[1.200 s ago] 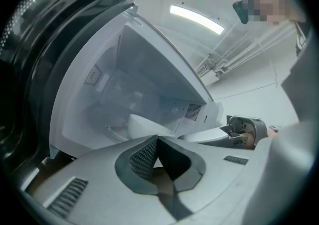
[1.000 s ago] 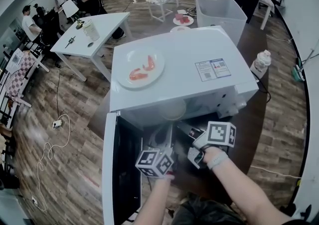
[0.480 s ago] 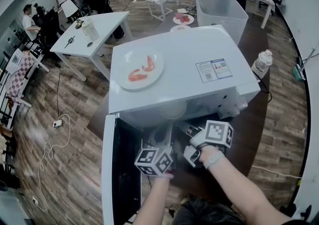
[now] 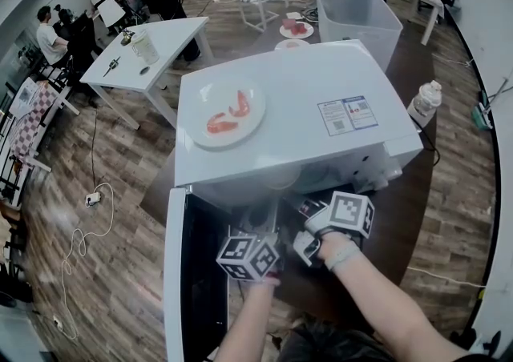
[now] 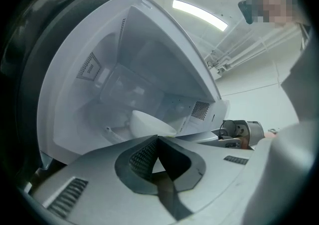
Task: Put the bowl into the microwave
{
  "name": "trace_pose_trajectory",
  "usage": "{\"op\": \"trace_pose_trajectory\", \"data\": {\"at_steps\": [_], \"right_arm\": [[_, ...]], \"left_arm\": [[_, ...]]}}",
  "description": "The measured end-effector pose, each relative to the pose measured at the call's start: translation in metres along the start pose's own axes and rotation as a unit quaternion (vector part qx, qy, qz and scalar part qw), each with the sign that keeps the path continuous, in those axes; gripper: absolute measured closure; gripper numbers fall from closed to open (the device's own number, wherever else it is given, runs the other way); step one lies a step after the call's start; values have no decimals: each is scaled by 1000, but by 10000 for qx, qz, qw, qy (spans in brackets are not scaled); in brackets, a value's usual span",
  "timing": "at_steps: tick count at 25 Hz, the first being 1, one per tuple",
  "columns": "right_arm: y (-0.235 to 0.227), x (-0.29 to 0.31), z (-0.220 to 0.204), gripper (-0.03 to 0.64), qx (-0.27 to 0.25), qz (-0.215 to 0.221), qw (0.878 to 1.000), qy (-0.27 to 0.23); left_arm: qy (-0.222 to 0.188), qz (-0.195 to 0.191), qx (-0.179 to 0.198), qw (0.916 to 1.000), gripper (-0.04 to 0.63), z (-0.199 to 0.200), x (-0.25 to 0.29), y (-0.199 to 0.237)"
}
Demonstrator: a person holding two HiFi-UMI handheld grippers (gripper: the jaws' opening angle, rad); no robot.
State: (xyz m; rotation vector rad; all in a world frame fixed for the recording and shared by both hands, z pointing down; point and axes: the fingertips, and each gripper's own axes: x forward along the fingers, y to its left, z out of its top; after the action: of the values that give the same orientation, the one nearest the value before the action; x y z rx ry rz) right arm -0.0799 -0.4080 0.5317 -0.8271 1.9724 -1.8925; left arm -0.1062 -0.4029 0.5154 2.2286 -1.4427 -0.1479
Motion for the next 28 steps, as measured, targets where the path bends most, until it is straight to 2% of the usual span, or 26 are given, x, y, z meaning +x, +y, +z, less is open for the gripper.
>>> {"op": "trace_pose_trajectory", "data": {"at_steps": [11, 18, 28], "right_arm": [[0, 6, 15, 612, 81, 14, 9993, -370], [2, 7, 25, 612, -238, -70, 9976, -651], [1, 9, 36, 612, -201, -90, 9955, -926]], "left_arm": [[-37, 99, -65, 9999, 595, 4, 3, 6], [-40, 157, -156, 9997, 595, 6, 2, 11], [-10, 129, -262, 9996, 595, 2, -1, 12]]}}
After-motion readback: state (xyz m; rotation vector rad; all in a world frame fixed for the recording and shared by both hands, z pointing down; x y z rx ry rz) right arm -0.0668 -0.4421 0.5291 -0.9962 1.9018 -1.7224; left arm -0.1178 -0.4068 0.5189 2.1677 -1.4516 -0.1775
